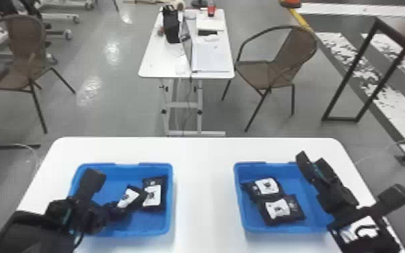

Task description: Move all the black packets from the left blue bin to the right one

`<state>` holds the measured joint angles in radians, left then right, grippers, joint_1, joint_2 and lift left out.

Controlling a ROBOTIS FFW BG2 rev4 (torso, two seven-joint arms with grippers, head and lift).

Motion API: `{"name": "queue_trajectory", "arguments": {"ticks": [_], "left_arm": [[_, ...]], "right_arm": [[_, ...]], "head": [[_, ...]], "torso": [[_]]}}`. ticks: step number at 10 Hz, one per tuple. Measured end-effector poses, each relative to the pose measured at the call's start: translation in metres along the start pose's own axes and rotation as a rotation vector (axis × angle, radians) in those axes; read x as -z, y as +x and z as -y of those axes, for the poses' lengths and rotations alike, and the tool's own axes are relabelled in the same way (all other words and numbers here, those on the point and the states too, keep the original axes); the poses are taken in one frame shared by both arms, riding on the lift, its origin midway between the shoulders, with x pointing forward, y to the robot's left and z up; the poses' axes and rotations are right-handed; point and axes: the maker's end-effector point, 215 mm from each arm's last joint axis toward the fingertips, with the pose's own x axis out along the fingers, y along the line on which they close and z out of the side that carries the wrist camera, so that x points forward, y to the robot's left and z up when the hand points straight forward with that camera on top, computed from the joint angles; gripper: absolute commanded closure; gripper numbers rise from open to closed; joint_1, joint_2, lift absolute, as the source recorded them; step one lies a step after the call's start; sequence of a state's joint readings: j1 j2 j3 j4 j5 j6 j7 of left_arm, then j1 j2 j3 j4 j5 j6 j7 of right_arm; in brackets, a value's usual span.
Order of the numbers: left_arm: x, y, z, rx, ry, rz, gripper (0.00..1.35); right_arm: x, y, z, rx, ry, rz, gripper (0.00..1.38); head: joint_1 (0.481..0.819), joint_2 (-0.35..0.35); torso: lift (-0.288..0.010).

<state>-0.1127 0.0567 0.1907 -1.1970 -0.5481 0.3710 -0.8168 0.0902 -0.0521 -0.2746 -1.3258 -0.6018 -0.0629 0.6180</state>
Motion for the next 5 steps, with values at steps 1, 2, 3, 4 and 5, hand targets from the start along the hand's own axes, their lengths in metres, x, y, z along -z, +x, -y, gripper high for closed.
{"name": "queue_trajectory", "arguments": {"ticks": [1, 2, 3, 4, 5], "left_arm": [[-0.023, -0.017, -0.001, -0.010, 0.018, 0.084, 1.21], [-0.052, -0.035, 0.003, -0.023, 0.037, 0.192, 1.21], [-0.083, -0.048, 0.013, -0.018, 0.057, 0.313, 1.21], [-0.114, -0.057, 0.023, -0.008, 0.093, 0.430, 1.21], [-0.140, -0.055, 0.037, 0.023, 0.122, 0.517, 1.21]], "right_arm": [[0.002, 0.000, -0.002, -0.005, 0.005, -0.002, 0.25], [0.005, -0.001, -0.004, -0.013, 0.012, -0.004, 0.25], [0.009, -0.001, -0.009, -0.026, 0.020, -0.010, 0.25], [0.015, 0.002, -0.018, -0.053, 0.028, -0.024, 0.25], [0.021, 0.008, -0.032, -0.100, 0.044, -0.038, 0.25]], "head": [[0.695, -0.057], [0.695, -0.061], [0.695, -0.071], [0.695, -0.075], [0.695, -0.080]], "torso": [[0.000], [0.000], [0.000], [0.000], [0.000]]}}
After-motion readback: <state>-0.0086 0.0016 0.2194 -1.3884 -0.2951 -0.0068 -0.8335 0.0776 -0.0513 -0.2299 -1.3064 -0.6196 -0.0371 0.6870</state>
